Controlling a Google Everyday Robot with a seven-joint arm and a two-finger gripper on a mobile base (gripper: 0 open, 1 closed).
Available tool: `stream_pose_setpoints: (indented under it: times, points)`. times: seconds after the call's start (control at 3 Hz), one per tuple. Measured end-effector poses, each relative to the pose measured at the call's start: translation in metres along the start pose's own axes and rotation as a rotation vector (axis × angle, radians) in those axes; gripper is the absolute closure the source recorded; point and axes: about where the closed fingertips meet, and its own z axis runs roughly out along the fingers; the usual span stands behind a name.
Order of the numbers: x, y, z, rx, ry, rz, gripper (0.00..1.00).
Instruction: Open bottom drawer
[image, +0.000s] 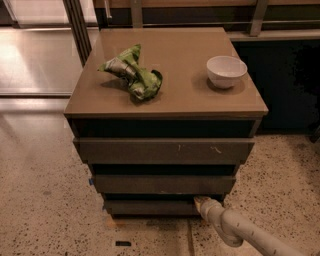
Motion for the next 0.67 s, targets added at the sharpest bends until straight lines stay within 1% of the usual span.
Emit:
stream_pose_setpoints:
  times: [0.67]
  points:
    - [0.000,-0.005,0.025,0.035,0.009,0.014,1.00]
